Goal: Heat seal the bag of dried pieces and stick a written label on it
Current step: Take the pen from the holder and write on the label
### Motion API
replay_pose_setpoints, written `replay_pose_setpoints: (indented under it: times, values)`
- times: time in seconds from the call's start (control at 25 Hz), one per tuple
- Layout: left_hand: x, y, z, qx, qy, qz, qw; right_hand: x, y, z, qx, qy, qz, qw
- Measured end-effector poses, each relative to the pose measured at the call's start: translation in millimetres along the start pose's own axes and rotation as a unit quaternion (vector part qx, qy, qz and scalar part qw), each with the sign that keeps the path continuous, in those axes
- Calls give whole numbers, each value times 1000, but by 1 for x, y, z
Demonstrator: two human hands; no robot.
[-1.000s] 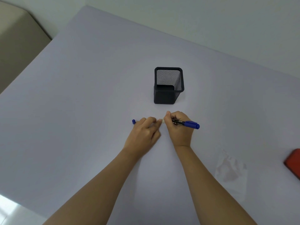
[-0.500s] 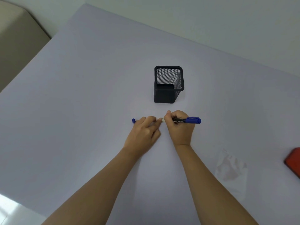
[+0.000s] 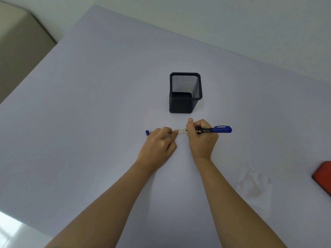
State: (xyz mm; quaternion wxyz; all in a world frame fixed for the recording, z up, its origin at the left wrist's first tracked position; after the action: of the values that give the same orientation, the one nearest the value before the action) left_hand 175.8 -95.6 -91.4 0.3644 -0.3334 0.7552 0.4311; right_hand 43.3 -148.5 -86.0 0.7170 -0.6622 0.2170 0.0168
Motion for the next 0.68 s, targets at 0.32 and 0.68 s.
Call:
replay_pose_setpoints:
  times: [0.32,0.68]
  values:
    - [-10,8,-20,-145,-24,64,987,-46,-13,16,172,20,-173,970]
    - [-16,21,-34,-252,-25,103,962,-95,-42,37,211,19,-137,968]
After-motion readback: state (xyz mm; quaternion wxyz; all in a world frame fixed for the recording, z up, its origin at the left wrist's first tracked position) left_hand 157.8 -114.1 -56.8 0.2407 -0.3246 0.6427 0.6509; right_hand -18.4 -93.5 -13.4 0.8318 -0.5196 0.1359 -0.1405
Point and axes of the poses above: each hand's wrist, its own z-axis away from the middle knuckle, its own x-axis out of the palm, y = z × x, the point moved 2 cm from there along -z, towards the middle knuckle, and after that the axes turned 10 degrees about x, right-handed, at the moved point
